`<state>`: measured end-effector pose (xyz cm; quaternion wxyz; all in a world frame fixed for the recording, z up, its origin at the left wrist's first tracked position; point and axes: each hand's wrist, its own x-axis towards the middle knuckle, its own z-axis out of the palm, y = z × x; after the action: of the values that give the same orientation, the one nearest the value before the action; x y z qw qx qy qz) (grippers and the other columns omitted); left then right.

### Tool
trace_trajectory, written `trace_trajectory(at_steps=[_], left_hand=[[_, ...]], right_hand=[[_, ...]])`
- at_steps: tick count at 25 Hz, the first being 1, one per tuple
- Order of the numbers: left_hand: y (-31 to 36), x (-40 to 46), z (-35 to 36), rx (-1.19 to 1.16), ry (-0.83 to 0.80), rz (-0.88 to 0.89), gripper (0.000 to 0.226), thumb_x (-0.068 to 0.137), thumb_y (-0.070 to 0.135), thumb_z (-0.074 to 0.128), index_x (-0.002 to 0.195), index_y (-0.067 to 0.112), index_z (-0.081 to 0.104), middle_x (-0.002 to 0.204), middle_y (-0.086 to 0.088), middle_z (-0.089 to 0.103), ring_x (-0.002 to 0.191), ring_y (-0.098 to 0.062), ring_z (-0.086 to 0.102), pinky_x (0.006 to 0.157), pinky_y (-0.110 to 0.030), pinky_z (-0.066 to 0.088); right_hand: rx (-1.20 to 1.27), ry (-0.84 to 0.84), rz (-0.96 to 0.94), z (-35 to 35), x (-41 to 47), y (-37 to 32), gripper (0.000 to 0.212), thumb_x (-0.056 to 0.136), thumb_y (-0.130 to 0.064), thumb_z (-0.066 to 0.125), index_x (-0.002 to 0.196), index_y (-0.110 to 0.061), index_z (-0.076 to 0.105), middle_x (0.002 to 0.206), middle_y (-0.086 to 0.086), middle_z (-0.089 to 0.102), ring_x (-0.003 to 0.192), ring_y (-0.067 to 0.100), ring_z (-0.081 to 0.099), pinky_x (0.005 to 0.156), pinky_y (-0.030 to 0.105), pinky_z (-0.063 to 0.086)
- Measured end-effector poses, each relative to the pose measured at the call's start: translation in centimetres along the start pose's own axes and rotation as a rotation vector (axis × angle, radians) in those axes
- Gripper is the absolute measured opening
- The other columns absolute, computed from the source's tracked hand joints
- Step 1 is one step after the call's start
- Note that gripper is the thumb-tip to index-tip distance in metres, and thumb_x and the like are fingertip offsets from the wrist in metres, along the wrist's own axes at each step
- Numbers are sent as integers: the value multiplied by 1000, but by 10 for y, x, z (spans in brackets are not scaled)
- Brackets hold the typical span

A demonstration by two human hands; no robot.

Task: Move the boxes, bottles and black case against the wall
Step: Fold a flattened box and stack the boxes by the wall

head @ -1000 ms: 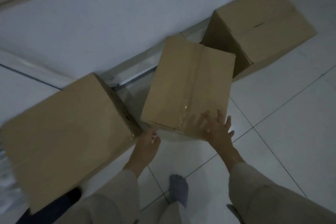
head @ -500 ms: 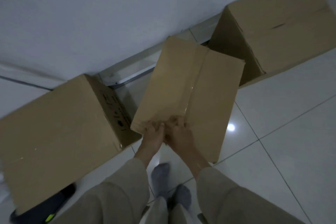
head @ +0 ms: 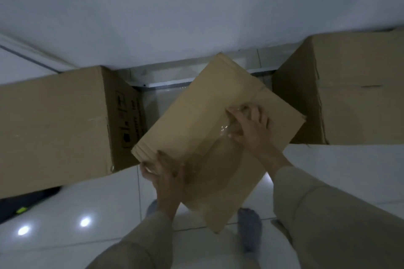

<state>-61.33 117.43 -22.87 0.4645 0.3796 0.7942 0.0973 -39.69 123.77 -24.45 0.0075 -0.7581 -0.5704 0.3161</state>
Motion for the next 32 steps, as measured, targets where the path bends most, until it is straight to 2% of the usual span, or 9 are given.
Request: trace_trajectory(at_steps=[2,4,8,10,13,16,25,28,32], left_hand=[[9,-7,18,-130,84,-135,79,86,32,60,146,26,9,153,-13,-21,139,-41,12,116,-41,16],[17,-15,34,-209,197,-212,80,84,27,63,145,33,12,153,-17,-17,138,-45,14,115,-46,20],[20,-17,38,-206,237,-295,80,83,36,63,144,40,11,150,-23,9,135,-46,18,108,-55,25],[18,-17,35,-207,203,-257,83,81,38,64,143,41,8,146,-23,19,131,-47,26,105,-58,30],[16,-26,25,-195,166,-228,85,79,36,66,143,37,10,145,-20,20,130,-45,28,107,-57,31],[19,-43,13,-175,172,-194,84,80,36,66,144,35,12,145,-19,21,130,-43,27,107,-55,28],[78,-115,-57,-207,219,-60,75,82,38,63,142,31,19,141,-26,27,130,-42,26,108,-50,24],[108,-138,-88,-258,256,62,72,80,40,64,139,30,25,137,-25,37,131,-35,27,109,-45,24],[143,-149,-130,-266,321,152,67,78,41,65,136,36,31,131,-24,38,126,-36,35,109,-48,30]], right_hand=[[-53,-30,-43,-14,19,19,85,72,-49,68,138,-52,15,154,11,-5,141,41,-9,111,62,1],[-102,-27,-23,-27,33,37,96,64,-56,71,137,-55,8,156,8,-15,140,44,-16,107,69,-5],[-56,-137,29,-48,47,54,100,64,-60,70,135,-59,-1,155,13,4,139,46,9,108,67,10],[-18,-138,23,-51,45,53,95,68,-55,69,136,-57,3,153,15,10,137,46,16,109,63,15],[37,-95,30,-58,37,50,88,72,-50,69,138,-53,10,150,16,17,134,46,22,108,60,18],[39,-56,27,-73,17,48,85,72,-53,67,138,-53,13,149,16,21,132,45,26,108,57,20],[107,134,0,-173,-68,4,76,73,-54,65,136,-52,23,145,15,27,129,43,33,108,56,27],[150,253,-55,-219,-92,-14,75,70,-56,65,135,-51,28,137,19,38,121,42,43,103,56,35],[125,405,-89,-267,-127,-34,68,71,-57,63,132,-45,36,117,18,45,100,39,54,88,46,47]])
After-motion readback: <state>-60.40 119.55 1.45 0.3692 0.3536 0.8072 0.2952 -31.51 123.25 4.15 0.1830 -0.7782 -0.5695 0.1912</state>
